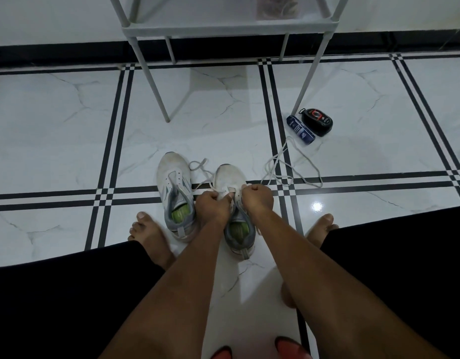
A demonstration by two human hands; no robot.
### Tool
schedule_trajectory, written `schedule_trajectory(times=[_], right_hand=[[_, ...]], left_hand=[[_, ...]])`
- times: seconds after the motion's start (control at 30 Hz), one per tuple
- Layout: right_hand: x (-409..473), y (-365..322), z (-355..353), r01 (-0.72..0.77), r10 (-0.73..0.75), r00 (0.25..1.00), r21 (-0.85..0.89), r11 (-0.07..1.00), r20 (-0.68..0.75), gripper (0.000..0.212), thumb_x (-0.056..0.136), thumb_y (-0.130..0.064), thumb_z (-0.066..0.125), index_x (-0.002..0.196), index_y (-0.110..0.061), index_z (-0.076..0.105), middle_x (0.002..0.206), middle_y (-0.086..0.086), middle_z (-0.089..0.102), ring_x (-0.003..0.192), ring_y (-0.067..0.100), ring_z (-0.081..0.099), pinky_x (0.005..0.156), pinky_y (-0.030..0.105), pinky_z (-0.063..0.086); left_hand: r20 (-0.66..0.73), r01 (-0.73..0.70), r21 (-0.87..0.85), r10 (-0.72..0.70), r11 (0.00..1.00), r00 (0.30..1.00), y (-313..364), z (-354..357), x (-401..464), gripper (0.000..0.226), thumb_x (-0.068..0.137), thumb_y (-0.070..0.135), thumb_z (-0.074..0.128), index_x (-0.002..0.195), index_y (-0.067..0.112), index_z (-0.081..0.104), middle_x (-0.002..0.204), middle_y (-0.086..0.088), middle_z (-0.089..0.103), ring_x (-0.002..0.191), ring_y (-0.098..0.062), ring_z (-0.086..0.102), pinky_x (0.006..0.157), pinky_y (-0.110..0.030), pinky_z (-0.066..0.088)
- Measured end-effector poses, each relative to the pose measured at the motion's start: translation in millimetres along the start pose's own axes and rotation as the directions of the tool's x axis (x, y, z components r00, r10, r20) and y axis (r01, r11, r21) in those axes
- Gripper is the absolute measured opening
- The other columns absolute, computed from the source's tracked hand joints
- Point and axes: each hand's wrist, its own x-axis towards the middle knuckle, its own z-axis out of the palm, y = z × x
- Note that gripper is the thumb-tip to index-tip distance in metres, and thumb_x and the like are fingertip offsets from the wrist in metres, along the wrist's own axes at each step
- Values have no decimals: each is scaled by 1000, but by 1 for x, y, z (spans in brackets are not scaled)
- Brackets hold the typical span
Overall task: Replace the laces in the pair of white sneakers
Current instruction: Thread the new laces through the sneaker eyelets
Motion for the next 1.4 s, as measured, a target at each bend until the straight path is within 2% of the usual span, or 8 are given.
schedule_trajectory(times=[0.1, 0.23, 0.53, 0.63, 0.73, 0.87, 1.13, 1.4], right_hand=[[0, 0, -9, -16, 8, 999, 151, 988, 54, 13, 98, -22, 62, 87, -17, 67, 90, 1, 75, 78, 19, 68, 69, 33, 55], [-3, -3, -25, -137, 61, 972, 333, 933, 227, 15, 109, -16, 51, 97, -13, 61, 83, 3, 71, 58, 10, 60, 52, 24, 49], [-1, -7, -46, -189, -40, 900, 472, 861, 434, 12, 113, -25, 49, 110, -19, 58, 123, -8, 73, 102, 18, 68, 94, 43, 63], [0, -7, -44, -177, -38, 905, 455, 873, 424, 16, 113, -27, 50, 117, -14, 58, 126, -4, 72, 106, 19, 70, 90, 42, 64], [-2, -5, -37, -166, -6, 928, 427, 889, 373, 20, 111, -23, 53, 120, -7, 61, 112, 4, 72, 93, 17, 71, 82, 37, 67], [-2, -5, -33, -147, -1, 942, 413, 899, 337, 21, 111, -26, 55, 118, -8, 63, 106, 2, 75, 93, 17, 71, 76, 33, 66], [-6, -2, -29, -154, 14, 947, 415, 897, 321, 10, 110, -21, 54, 108, -13, 59, 109, 3, 76, 93, 17, 71, 84, 34, 66], [-7, -3, -25, -161, 24, 950, 420, 893, 313, 9, 109, -15, 51, 111, -12, 58, 102, 1, 76, 78, 11, 67, 73, 28, 64]], left_hand=[[-5, -23, 6, 23, 1000, 1000, -3, 1, 3, 56, 73, 49, 92, 105, 7, 74, 108, -7, 72, 100, -24, 68, 83, -27, 50], [8, -22, 15, 22, 1000, 1000, -4, 1, 5, 56, 71, 45, 95, 108, 7, 75, 112, -7, 72, 103, -23, 67, 82, -23, 46], [34, -32, 28, 31, 999, 999, -8, 2, 4, 54, 72, 42, 94, 113, 14, 72, 120, -7, 69, 107, -23, 66, 90, -26, 51], [39, -12, 17, 11, 1000, 999, -6, 3, 6, 54, 72, 39, 94, 113, 12, 71, 121, -7, 69, 109, -25, 66, 94, -29, 52], [20, 29, -8, -29, 1000, 999, 1, 3, 6, 47, 75, 43, 91, 109, 14, 74, 118, -6, 71, 108, -26, 68, 97, -34, 55], [15, 108, -47, -108, 993, 994, 13, 2, 5, 38, 89, 51, 74, 78, 15, 77, 88, -5, 77, 87, -29, 73, 82, -35, 59], [37, 59, 125, -64, 990, 997, 24, -8, 6, 29, 97, 37, 61, 97, 13, 79, 104, -10, 77, 98, -33, 72, 83, -34, 58], [63, 61, 152, -71, 986, 995, 20, -11, 5, 12, 86, 23, 66, 80, 13, 69, 96, -10, 77, 90, -32, 71, 78, -36, 59]])
